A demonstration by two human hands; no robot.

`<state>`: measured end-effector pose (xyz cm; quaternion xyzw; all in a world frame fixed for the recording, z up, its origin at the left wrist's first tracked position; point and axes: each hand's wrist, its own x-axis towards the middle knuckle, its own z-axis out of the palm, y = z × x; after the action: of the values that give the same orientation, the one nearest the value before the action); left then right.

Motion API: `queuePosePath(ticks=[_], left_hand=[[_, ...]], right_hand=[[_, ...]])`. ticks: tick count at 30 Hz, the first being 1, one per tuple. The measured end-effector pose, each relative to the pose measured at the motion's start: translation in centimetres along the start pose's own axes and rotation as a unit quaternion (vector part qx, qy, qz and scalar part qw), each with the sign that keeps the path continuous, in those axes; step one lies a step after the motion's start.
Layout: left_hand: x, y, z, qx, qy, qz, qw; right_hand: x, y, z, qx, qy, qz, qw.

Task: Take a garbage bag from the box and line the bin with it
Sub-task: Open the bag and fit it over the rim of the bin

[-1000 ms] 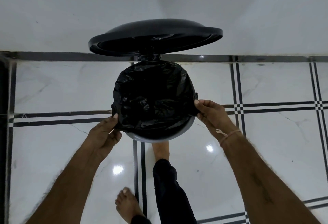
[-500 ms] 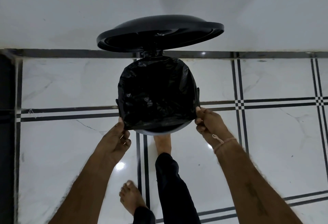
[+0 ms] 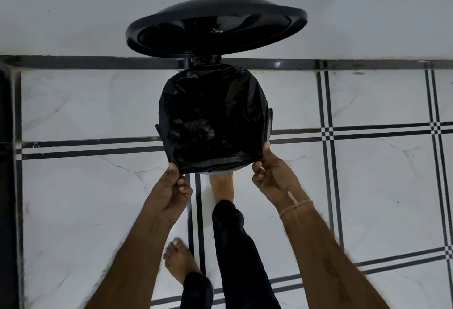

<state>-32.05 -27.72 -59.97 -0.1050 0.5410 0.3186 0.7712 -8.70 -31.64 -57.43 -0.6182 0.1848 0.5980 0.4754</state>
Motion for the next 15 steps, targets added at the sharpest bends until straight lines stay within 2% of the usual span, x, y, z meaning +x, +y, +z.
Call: queuePosePath(ticks=[7, 15], left_hand=[[0.3, -1.6, -0.2, -0.003, 0.012, 0.004, 1.0], [1.3, -2.5, -0.9, -0.022, 0.002, -0.008, 1.0]], right_hand=[[-0.9, 3.3, -0.5, -0.01, -0.033, -0.007, 0.999], [0.2, 5.5, -0.1, 0.094, -0.023, -0.029, 0.995]])
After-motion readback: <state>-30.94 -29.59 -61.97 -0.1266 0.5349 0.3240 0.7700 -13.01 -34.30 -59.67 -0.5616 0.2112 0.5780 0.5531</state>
